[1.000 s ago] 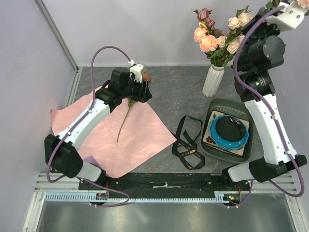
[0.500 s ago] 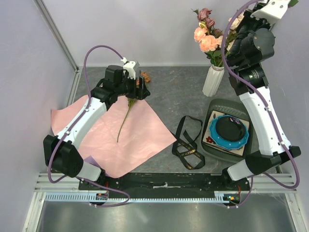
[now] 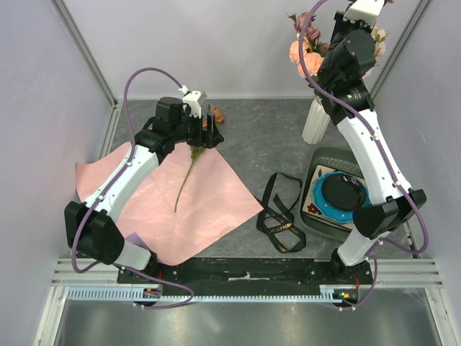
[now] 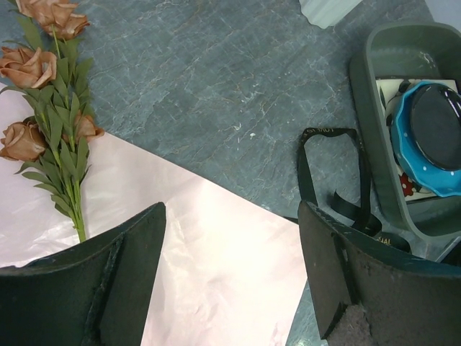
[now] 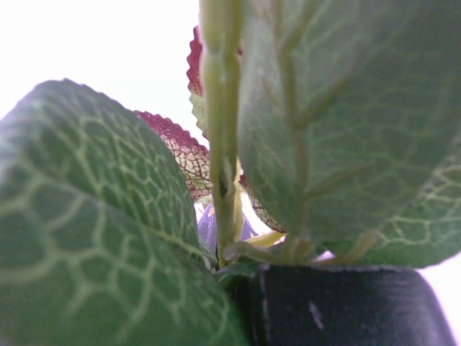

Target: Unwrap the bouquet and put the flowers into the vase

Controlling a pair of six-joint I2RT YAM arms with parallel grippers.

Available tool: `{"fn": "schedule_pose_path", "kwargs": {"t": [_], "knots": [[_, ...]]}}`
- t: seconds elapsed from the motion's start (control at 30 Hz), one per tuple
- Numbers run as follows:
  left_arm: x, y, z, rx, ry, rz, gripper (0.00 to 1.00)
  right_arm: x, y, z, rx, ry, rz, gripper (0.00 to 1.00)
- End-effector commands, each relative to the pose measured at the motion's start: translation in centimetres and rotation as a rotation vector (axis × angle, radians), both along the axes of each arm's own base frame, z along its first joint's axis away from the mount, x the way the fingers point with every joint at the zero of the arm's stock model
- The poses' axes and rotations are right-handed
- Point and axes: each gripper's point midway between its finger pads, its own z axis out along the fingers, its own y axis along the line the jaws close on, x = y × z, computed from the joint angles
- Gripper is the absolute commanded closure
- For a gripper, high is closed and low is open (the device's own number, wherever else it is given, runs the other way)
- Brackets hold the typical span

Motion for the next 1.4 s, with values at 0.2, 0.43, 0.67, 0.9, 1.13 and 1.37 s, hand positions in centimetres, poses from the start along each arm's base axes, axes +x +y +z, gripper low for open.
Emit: {"fn": "schedule_pose_path", "kwargs": {"t": [0.2, 0.43, 0.67, 0.9, 1.13, 1.37], "knots": [[0.3, -0.4, 1.1, -0.047, -0.016, -0.004, 0.19, -2.9, -1.8, 5.2, 0.034, -0.134, -0.035, 1.00], [0.4, -0.4, 0.8, -0.044, -0.010, 0.001, 0.19, -2.3, -1.9, 4.6, 0.022, -0.127, -0.039, 1.00], [0.4, -0.4, 0.8, -0.043, -0.008, -0.002, 0.19, -0.7, -1.9, 2.4, 0.027, -0.091, -0.050, 1.00], [0.4, -0.4, 0.7, -0.043, -0.006, -0.002, 0.19, 1.2, -3.0, -2.6, 0.071, -0.047, -0.063, 1.00], [0.5, -0.3, 0.7, -0.040, -0.006, 0.003, 0.19, 2.4, -4.2, -8.0, 0.118, -0.002, -0.085, 1.00], [0.6, -0.3, 0.5, -0.038, 0.000, 0.003, 0.19, 3.9, -4.9, -14.0, 0.158, 0.051, -0.070, 1.00]]}}
